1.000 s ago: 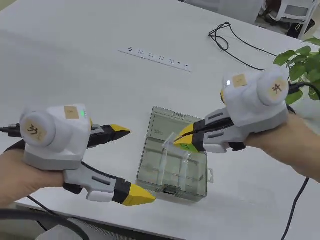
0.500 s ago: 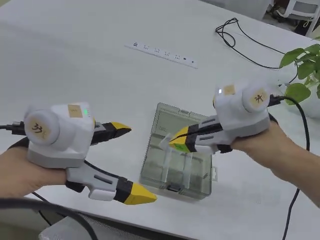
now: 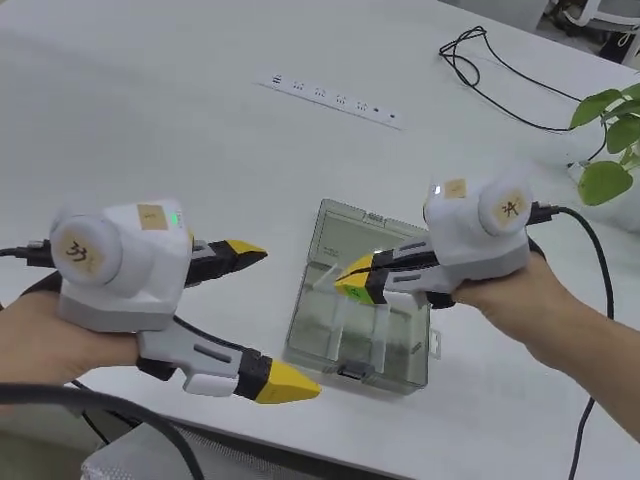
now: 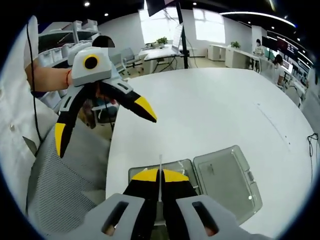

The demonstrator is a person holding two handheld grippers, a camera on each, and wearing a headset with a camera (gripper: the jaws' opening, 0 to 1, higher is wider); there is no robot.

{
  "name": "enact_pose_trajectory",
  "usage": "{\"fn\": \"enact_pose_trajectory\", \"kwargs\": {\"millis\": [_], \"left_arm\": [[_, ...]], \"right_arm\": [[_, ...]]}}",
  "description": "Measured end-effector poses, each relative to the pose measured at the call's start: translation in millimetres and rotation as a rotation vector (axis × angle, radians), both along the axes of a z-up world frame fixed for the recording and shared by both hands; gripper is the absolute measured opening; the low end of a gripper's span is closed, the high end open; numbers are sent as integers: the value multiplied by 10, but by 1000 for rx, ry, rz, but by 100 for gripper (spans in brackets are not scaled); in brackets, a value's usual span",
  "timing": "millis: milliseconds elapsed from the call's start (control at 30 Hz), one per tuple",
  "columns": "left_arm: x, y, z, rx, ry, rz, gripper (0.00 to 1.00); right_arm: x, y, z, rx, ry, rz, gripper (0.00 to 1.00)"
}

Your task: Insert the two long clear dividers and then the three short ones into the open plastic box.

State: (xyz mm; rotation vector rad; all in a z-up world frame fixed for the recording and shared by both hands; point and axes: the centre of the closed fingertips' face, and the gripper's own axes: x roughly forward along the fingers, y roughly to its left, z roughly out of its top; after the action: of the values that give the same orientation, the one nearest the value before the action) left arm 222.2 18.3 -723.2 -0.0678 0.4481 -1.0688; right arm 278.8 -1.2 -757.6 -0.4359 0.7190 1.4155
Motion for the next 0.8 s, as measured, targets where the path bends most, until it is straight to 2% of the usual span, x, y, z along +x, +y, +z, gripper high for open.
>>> {"fn": "enact_pose_trajectory", "kwargs": {"millis": [533, 633, 700, 800], "left_arm": [[-8, -10, -26, -10, 13, 5, 100], [-11, -10, -31, -9, 15, 5, 100], [-9, -7, -32, -10, 15, 7, 100], [-11, -4, -25, -13, 15, 9, 100]], "right_arm": [[-14, 30, -57, 17, -32, 23, 2], [-13, 10, -80, -6, -69, 51, 2], [-26, 28, -89, 2, -54, 40, 2], [-43, 61, -124, -11, -73, 59, 2]]}}
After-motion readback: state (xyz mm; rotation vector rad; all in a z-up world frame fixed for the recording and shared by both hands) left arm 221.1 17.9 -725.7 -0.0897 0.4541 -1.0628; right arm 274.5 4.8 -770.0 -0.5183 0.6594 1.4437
